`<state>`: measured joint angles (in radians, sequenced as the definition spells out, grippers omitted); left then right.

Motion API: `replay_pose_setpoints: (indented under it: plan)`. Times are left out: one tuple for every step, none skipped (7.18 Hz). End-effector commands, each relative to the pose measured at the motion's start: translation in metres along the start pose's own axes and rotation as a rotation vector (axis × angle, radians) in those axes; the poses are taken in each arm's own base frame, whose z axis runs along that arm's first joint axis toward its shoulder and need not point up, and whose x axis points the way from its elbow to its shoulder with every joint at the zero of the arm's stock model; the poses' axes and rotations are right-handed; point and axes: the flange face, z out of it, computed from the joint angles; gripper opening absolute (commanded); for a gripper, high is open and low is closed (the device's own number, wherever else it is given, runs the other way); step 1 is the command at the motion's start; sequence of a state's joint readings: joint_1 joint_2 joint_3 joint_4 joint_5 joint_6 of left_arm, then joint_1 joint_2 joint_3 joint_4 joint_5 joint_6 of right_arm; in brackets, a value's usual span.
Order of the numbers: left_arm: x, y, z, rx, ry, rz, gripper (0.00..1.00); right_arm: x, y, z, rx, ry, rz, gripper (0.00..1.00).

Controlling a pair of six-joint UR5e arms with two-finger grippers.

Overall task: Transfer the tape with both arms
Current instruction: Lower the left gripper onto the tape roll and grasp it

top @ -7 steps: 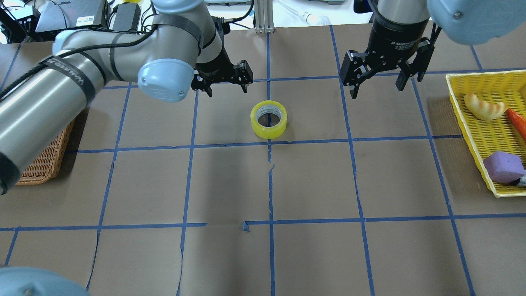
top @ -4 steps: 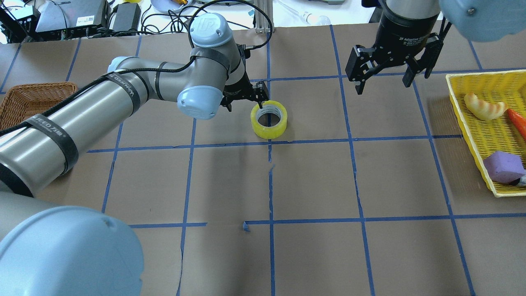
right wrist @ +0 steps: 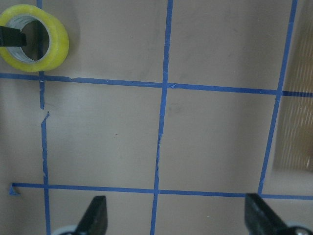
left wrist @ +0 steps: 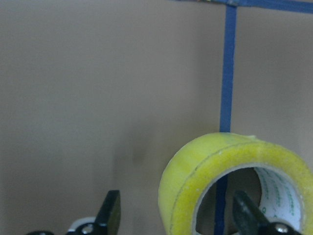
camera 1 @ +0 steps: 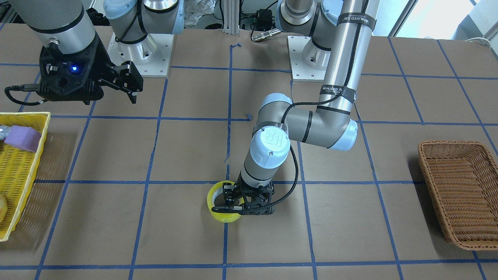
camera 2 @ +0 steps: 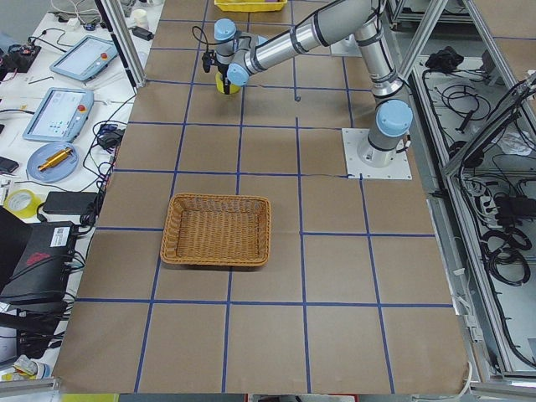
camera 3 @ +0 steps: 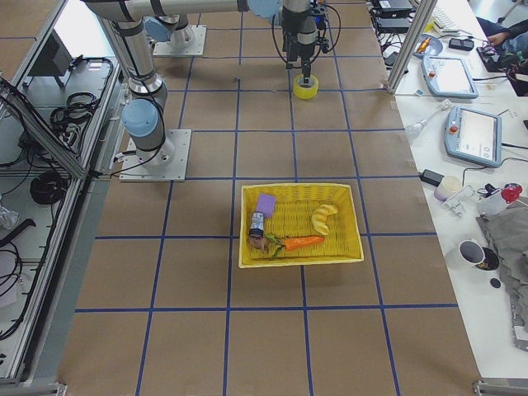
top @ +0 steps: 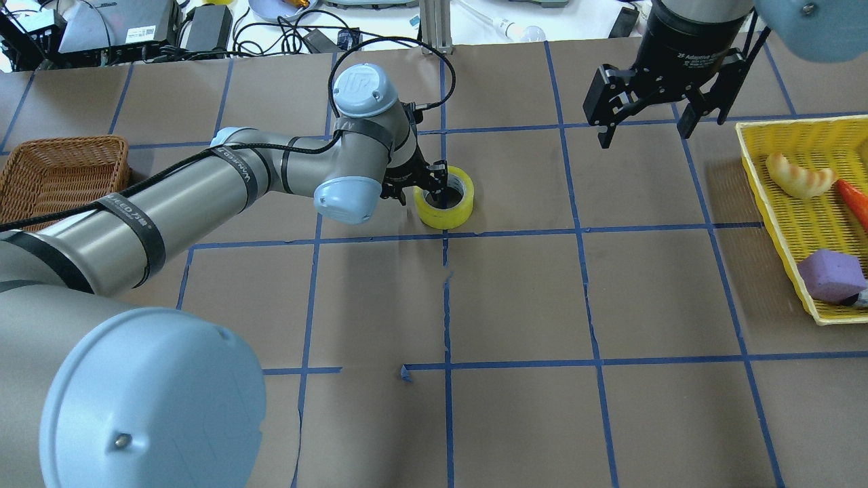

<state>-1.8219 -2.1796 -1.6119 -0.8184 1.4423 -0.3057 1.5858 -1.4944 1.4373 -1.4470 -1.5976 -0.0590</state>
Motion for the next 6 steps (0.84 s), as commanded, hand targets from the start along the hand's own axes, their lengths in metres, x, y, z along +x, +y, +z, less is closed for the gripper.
replay_pose_setpoints:
  plan:
    - [0.003,-0.002,-0.017,0.026,0.015,0.011,0.00,0.000,0.001,0.000,-0.002,-0.001,-0.004,1.00]
    - [-0.005,-0.008,-0.033,0.050,0.012,0.015,0.00,0.000,0.005,-0.006,0.010,-0.002,-0.004,1.00]
    - [-0.024,-0.015,-0.046,0.057,0.000,0.031,0.00,0.000,0.008,-0.007,0.011,0.000,-0.004,1.00]
    - [-0.058,-0.024,-0.069,0.044,-0.007,0.038,0.00,0.000,0.008,-0.007,0.011,0.000,-0.004,1.00]
    - [-0.067,-0.026,-0.094,0.050,-0.011,0.024,0.00,0.000,0.008,-0.007,0.013,0.000,-0.007,1.00]
    - [-0.102,-0.039,-0.136,0.050,-0.018,0.034,0.00,-0.001,0.008,-0.007,0.013,0.000,-0.005,1.00]
